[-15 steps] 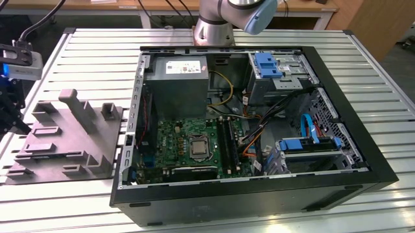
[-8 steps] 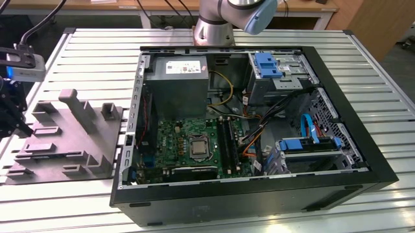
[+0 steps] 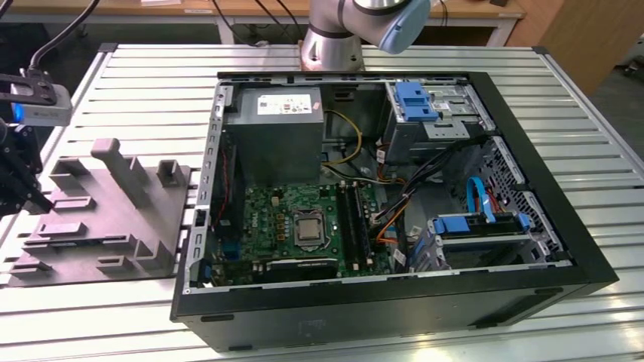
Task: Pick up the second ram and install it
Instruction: 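Pick up the second ram and move it above second insertion slot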
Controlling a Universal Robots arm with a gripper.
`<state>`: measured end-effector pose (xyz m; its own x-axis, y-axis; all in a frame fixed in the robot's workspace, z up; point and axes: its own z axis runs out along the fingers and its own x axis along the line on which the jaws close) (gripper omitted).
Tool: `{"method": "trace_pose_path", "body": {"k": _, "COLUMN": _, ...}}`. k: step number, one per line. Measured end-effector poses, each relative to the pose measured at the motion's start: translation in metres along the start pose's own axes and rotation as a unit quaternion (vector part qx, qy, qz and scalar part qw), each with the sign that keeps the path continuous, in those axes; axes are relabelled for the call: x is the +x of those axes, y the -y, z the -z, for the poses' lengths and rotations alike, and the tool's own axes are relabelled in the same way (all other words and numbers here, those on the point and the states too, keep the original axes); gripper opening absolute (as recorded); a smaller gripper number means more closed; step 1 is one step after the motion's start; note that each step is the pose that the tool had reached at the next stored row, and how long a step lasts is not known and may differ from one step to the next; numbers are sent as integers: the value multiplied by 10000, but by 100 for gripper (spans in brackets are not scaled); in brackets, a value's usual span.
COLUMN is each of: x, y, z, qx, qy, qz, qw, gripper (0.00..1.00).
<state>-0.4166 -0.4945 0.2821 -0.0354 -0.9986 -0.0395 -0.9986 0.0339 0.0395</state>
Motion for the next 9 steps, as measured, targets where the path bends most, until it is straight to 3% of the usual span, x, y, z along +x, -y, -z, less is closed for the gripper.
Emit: {"method": "trace_pose_path", "body": {"k": 9, "x": 5, "y": 5, "z": -122, "qx": -6, "qy": -7, "qz": 145, "qw": 9999, "gripper": 10}}
